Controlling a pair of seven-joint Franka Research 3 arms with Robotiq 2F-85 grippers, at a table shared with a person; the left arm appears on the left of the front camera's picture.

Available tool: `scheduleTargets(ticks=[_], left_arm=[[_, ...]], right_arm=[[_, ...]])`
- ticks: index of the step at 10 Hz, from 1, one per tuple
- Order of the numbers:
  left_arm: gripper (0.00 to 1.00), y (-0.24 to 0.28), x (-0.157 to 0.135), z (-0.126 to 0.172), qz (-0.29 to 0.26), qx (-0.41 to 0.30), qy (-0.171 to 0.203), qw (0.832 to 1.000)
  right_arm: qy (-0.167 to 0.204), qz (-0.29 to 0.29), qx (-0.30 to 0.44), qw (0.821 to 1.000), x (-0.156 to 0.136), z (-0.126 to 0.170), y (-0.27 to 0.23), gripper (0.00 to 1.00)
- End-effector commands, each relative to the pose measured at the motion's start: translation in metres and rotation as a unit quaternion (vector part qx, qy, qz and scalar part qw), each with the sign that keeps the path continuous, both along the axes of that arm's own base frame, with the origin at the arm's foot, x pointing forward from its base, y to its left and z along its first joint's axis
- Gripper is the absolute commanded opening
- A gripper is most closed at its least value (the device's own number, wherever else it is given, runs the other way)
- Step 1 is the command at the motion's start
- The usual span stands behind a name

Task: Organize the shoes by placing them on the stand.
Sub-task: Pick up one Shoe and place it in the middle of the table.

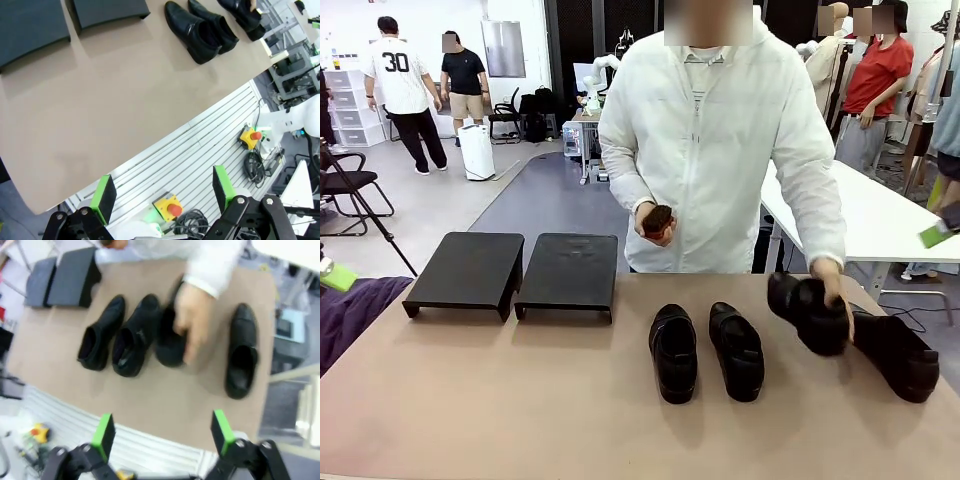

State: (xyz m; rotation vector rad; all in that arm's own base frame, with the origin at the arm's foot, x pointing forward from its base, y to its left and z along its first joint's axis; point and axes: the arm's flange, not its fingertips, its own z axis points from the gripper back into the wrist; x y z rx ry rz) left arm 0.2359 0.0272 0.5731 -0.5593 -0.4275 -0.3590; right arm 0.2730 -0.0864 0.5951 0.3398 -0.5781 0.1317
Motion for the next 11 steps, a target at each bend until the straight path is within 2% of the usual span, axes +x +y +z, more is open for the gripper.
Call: scheduleTargets(ticks=[1, 3, 5, 8, 10, 11], left_arm=[[1.00, 0.003, 0.000, 0.001, -0.010, -0.007, -0.002, 1.000], [1.00, 0.003, 0.000, 0.001, -0.010, -0.007, -0.002, 1.000], [1.00, 0.003, 0.000, 0.001, -0.010, -0.007, -0.002, 1.000], [1.00, 0.003, 0.000, 0.001, -0.010, -0.007, -0.002, 1.000], [1.00, 0.003, 0.000, 0.001, -0.010, -0.007, -0.002, 1.000], [1.00, 0.003, 0.000, 0.001, -0.010, -0.007, -0.002, 1.000]], right_arm=[[0.014, -0.040, 0.023, 0.999, -0.046, 0.005, -0.053, 1.00], [0.021, -0.063, 0.051, 0.996, -0.068, -0.012, -0.069, 1.00], [0.030, -0.044, 0.059, 0.997, -0.057, -0.024, -0.061, 1.00], [0.050, 0.027, 0.024, 0.998, 0.000, -0.019, 0.014, 1.00], [0.057, 0.052, -0.019, 0.997, 0.042, -0.016, 0.090, 1.00], [0.047, 0.060, -0.027, 0.997, 0.069, -0.018, 0.136, 1.00]])
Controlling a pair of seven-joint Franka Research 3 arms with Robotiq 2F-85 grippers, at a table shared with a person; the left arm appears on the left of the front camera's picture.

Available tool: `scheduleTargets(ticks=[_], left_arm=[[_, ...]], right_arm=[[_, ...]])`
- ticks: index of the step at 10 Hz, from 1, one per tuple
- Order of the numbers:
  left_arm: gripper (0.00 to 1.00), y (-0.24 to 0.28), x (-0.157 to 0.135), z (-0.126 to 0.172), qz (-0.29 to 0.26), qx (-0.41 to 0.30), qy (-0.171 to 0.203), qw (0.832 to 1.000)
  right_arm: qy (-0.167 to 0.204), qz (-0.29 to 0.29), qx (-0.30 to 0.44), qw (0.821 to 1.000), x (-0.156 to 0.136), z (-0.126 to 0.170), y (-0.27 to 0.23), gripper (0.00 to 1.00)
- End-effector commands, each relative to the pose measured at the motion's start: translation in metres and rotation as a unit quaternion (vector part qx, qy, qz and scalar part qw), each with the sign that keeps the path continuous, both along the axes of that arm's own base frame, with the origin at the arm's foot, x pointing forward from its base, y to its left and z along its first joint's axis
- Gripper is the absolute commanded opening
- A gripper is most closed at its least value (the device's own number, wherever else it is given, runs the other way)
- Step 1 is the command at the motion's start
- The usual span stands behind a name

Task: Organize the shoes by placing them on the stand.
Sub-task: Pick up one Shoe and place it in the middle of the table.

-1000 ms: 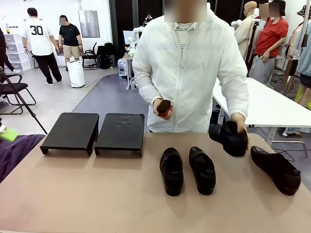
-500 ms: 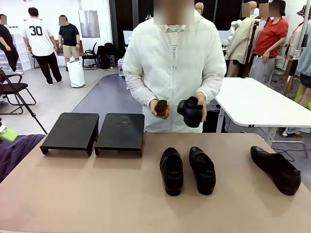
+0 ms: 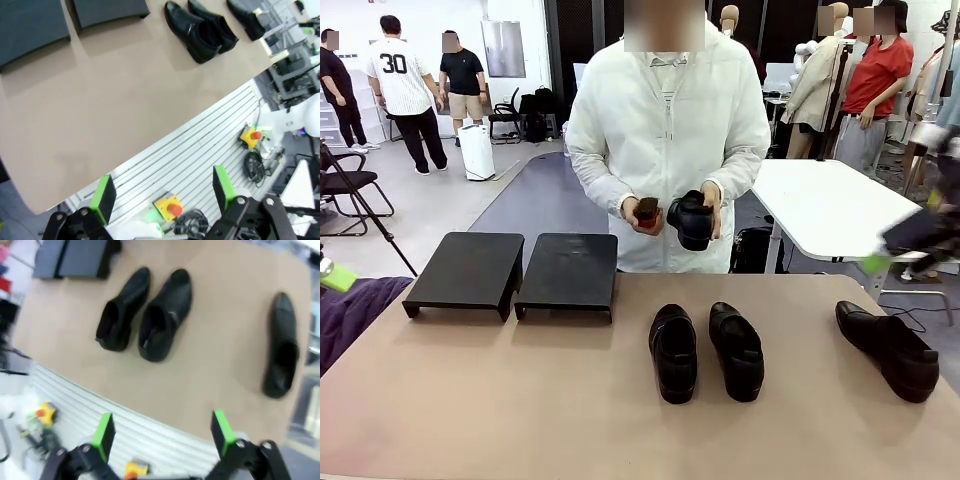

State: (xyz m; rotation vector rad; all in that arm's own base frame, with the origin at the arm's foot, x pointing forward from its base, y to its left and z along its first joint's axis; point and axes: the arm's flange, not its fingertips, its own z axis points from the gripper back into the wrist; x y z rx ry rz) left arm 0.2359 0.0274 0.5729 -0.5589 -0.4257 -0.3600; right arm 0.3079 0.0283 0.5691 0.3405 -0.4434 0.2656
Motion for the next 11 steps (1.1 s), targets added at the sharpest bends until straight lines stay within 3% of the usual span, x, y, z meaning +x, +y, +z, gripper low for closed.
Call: scheduleTargets(ticks=[1, 2, 4, 5, 7, 9, 11], left_arm=[[1.00, 0.002, 0.000, 0.001, -0.009, -0.008, -0.002, 1.000], [1.00, 0.002, 0.000, 0.001, -0.009, -0.008, -0.002, 1.000], [1.00, 0.002, 0.000, 0.001, -0.009, -0.008, -0.002, 1.000], [1.00, 0.002, 0.000, 0.001, -0.009, -0.008, -0.002, 1.000], [1.00, 0.002, 0.000, 0.001, -0.009, -0.008, -0.002, 1.000], [1.00, 0.002, 0.000, 0.001, -0.009, -0.008, -0.002, 1.000], [1.00, 0.002, 0.000, 0.001, -0.009, -0.008, -0.002, 1.000]], right_arm=[[-0.005, -0.005, -0.012, 1.000, 0.057, -0.001, 0.060, 1.00], [-0.010, -0.020, -0.021, 1.000, 0.076, -0.010, 0.086, 1.00], [-0.039, -0.048, -0.008, 0.998, 0.085, -0.006, 0.082, 1.00], [-0.047, -0.055, 0.006, 0.997, 0.074, 0.005, 0.055, 1.00], [-0.016, -0.065, 0.009, 0.998, 0.032, 0.018, -0.008, 1.00], [0.001, -0.119, 0.015, 0.993, -0.014, 0.024, -0.069, 1.00], [0.003, -0.134, 0.023, 0.991, -0.021, 0.018, -0.077, 1.00]])
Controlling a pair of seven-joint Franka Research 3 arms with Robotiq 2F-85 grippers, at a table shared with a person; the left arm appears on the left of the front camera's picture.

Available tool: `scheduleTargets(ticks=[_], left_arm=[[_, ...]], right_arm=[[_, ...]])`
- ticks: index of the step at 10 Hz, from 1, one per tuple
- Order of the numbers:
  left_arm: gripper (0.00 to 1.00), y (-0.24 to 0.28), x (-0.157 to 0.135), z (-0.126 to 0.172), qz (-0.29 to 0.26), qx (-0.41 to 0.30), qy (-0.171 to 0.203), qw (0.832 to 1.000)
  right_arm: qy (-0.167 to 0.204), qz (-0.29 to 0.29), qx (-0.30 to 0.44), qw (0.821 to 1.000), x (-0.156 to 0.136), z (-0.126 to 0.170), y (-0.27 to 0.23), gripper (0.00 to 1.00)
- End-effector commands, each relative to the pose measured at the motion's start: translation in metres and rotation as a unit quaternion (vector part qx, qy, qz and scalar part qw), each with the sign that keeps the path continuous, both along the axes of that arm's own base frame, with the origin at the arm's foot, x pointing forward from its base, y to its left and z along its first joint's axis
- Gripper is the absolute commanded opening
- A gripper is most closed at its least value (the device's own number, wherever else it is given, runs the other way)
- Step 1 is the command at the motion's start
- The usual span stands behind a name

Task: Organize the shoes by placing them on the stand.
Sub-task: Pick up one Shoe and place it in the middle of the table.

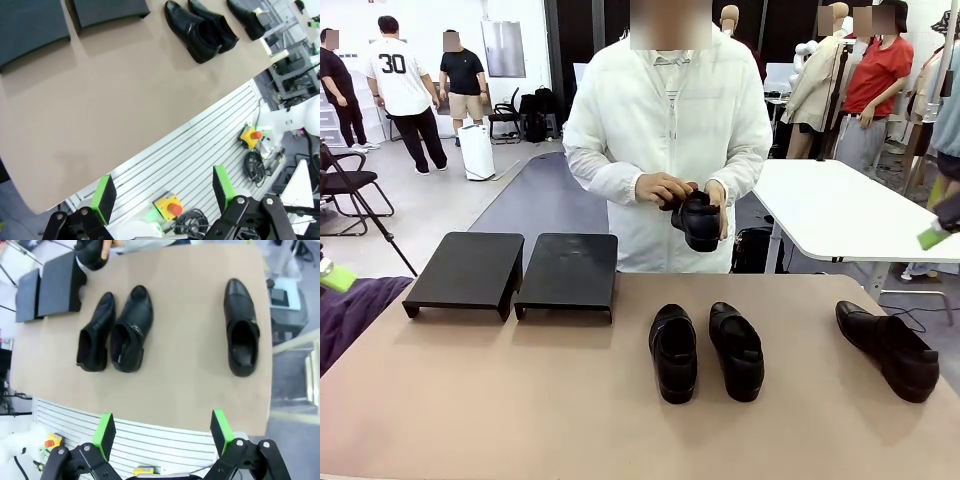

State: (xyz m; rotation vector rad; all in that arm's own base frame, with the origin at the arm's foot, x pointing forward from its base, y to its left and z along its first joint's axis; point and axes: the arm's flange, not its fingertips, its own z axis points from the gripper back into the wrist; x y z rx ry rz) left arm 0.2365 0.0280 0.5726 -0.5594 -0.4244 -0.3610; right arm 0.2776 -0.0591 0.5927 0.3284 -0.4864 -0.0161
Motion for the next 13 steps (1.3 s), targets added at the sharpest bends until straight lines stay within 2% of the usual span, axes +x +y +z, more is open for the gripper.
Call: scheduleTargets(ticks=[1, 6, 7, 9, 11, 13], left_arm=[[1.00, 0.002, 0.000, 0.002, -0.009, -0.008, -0.003, 1.000], [1.00, 0.002, 0.000, 0.002, -0.009, -0.008, -0.003, 1.000], [1.00, 0.002, 0.000, 0.002, -0.009, -0.008, -0.003, 1.000], [1.00, 0.002, 0.000, 0.002, -0.009, -0.008, -0.003, 1.000], [1.00, 0.002, 0.000, 0.002, -0.009, -0.008, -0.003, 1.000], [1.00, 0.002, 0.000, 0.002, -0.009, -0.008, -0.003, 1.000]], right_arm=[[0.004, 0.005, -0.004, 1.000, 0.019, -0.010, 0.020, 1.00], [0.020, 0.092, -0.027, 0.995, 0.088, -0.032, 0.124, 1.00], [0.030, 0.107, -0.029, 0.993, 0.094, -0.036, 0.129, 1.00], [0.025, 0.098, -0.023, 0.995, 0.080, -0.026, 0.092, 1.00], [0.021, 0.051, 0.001, 0.998, 0.039, -0.013, 0.033, 1.00], [0.021, 0.014, 0.007, 1.000, 0.013, -0.015, 0.006, 1.00]])
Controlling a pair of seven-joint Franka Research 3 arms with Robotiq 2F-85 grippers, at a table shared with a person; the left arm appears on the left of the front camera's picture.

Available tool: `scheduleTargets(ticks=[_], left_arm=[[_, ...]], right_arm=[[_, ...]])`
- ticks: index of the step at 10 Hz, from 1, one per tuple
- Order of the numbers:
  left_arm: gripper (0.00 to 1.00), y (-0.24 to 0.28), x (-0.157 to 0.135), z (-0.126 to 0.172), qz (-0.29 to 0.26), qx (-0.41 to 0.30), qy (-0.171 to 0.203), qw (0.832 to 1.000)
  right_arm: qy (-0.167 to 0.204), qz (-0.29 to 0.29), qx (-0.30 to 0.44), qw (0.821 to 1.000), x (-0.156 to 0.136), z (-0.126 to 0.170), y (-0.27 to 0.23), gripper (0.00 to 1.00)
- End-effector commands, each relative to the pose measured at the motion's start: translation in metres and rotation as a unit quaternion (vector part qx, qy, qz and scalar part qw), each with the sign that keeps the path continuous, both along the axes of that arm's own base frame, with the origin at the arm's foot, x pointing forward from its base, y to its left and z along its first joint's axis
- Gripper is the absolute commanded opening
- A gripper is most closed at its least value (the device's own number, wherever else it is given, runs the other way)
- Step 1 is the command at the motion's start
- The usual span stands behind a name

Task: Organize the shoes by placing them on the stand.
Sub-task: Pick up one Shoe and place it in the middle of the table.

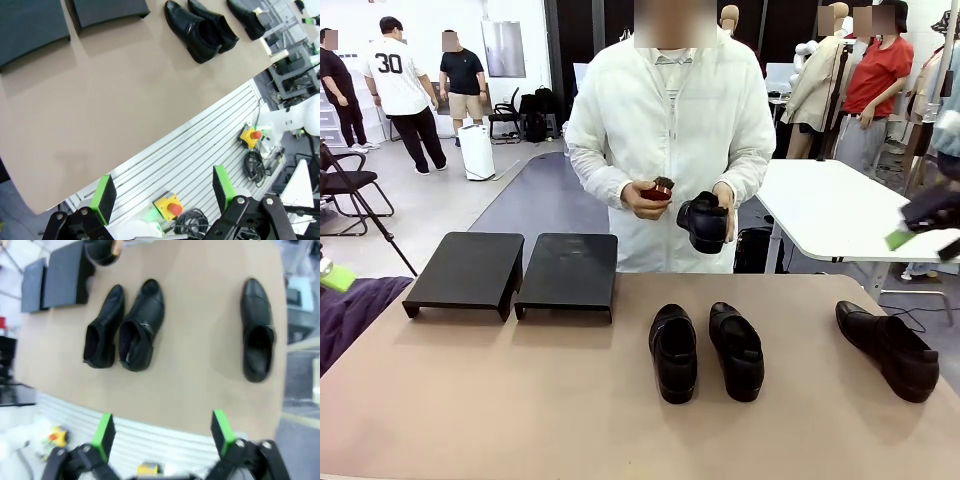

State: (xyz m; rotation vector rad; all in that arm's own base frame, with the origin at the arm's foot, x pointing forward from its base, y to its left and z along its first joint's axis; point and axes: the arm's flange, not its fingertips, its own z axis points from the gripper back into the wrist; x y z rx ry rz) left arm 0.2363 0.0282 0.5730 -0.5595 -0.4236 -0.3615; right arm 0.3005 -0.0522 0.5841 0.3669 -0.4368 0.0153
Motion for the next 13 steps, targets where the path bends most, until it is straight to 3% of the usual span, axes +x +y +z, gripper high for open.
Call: scheduleTargets(ticks=[1, 4, 6, 8, 9, 11, 13], left_arm=[[1.00, 0.002, 0.000, 0.001, -0.008, -0.008, -0.003, 1.000], [1.00, 0.002, 0.000, 0.001, -0.008, -0.008, -0.003, 1.000], [1.00, 0.002, 0.000, 0.001, -0.008, -0.008, -0.003, 1.000], [1.00, 0.002, 0.000, 0.001, -0.008, -0.008, -0.003, 1.000], [1.00, 0.002, 0.000, 0.001, -0.008, -0.008, -0.003, 1.000], [1.00, 0.002, 0.000, 0.001, -0.008, -0.008, -0.003, 1.000], [1.00, 0.002, 0.000, 0.001, -0.008, -0.008, -0.003, 1.000]], right_arm=[[-0.007, -0.008, 0.004, 1.000, -0.010, -0.009, -0.002, 1.00], [-0.007, 0.054, -0.021, 0.998, 0.022, -0.007, 0.036, 1.00], [-0.001, 0.022, -0.043, 0.999, -0.013, 0.034, -0.018, 1.00], [0.041, 0.020, -0.043, 0.998, -0.070, 0.067, -0.079, 1.00], [0.043, 0.026, -0.034, 0.998, -0.097, 0.077, -0.103, 1.00], [0.051, -0.038, -0.014, 0.998, -0.141, 0.088, -0.144, 1.00], [0.045, -0.073, 0.023, 0.996, -0.159, 0.083, -0.167, 1.00]])
